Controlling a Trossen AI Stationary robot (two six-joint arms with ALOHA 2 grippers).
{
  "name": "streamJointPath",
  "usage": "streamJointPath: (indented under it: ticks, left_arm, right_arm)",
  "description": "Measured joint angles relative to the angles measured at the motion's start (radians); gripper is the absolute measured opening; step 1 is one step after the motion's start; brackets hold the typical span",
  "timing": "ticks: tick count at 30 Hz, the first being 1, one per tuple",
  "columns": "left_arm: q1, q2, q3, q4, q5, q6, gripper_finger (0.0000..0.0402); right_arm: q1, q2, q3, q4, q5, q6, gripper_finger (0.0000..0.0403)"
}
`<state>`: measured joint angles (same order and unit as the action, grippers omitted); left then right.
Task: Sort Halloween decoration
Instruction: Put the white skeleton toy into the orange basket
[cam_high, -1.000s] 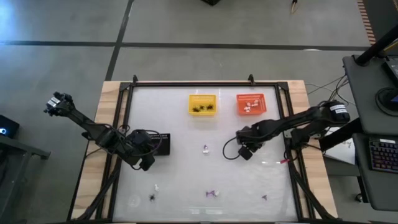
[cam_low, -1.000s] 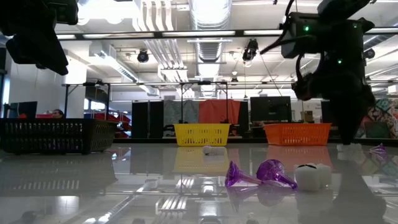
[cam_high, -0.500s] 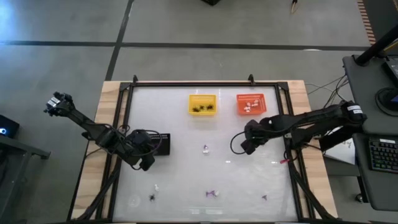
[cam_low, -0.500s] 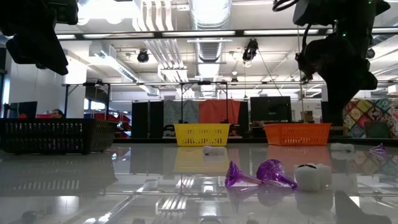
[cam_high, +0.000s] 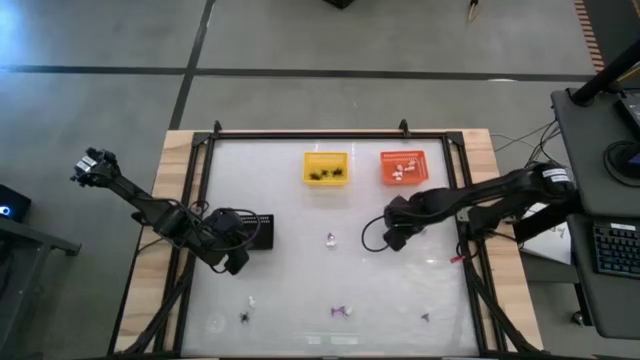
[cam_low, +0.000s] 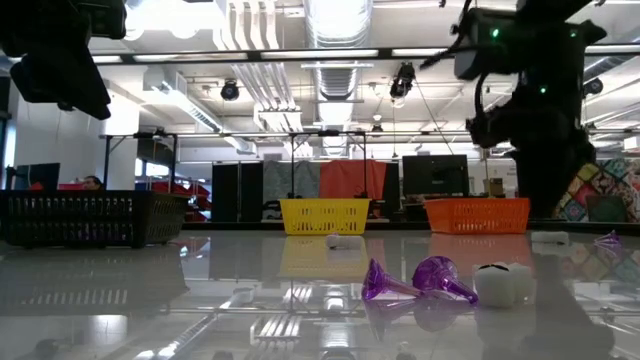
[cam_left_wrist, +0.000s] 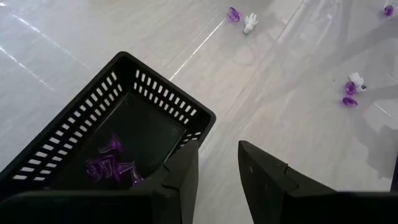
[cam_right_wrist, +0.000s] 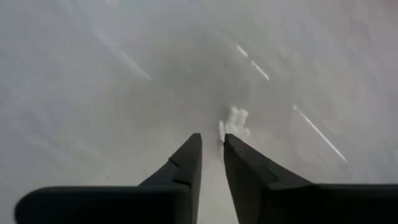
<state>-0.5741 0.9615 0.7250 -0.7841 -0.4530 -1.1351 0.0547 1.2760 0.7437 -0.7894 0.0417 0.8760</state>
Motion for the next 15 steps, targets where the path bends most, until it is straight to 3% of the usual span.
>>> streamJointPath:
  ticks: [7,15]
  left_arm:
    - [0.000,0.000,0.000,0.004,0.001,0.000,0.0096]
    - [0.000,0.000,0.000,0.007,0.021,0.001,0.0096]
  right_arm:
    - [-0.010,0.097,0.000,-0.020,-0.032,0.007,0.0096]
    - [-0.040,0.170,0.002,-0.008,-0.027,-0.035,0.0111]
